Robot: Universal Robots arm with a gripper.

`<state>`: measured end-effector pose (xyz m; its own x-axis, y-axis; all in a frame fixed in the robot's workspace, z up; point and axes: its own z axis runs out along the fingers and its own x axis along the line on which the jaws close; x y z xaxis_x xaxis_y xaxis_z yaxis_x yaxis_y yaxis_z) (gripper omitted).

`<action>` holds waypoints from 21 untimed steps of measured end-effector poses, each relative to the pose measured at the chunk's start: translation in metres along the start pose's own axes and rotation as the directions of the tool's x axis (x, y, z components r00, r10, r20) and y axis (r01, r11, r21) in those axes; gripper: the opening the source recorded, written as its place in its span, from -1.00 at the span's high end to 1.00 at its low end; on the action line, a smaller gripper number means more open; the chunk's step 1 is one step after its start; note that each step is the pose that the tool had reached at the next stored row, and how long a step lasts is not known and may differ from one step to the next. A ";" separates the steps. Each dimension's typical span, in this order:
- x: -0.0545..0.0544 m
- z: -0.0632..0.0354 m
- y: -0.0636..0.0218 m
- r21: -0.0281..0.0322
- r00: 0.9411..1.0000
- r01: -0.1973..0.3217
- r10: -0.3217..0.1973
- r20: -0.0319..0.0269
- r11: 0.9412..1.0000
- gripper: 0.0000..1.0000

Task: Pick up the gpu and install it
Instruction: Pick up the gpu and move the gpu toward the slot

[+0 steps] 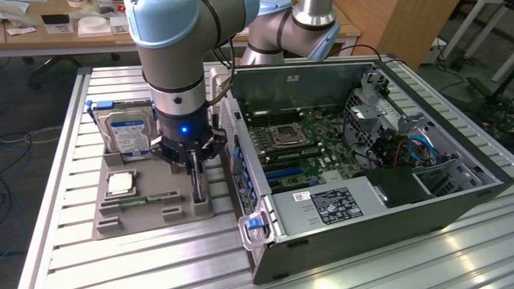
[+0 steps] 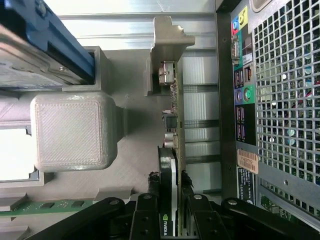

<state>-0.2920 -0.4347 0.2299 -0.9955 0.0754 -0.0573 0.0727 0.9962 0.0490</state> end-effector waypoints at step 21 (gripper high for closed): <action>0.000 -0.0052 0.0003 -0.002 1.000 0.021 -0.021 -0.001 1.000 0.47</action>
<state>-0.2920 -0.4347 0.2352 -0.9969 0.0540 -0.0572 0.0512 0.9975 0.0494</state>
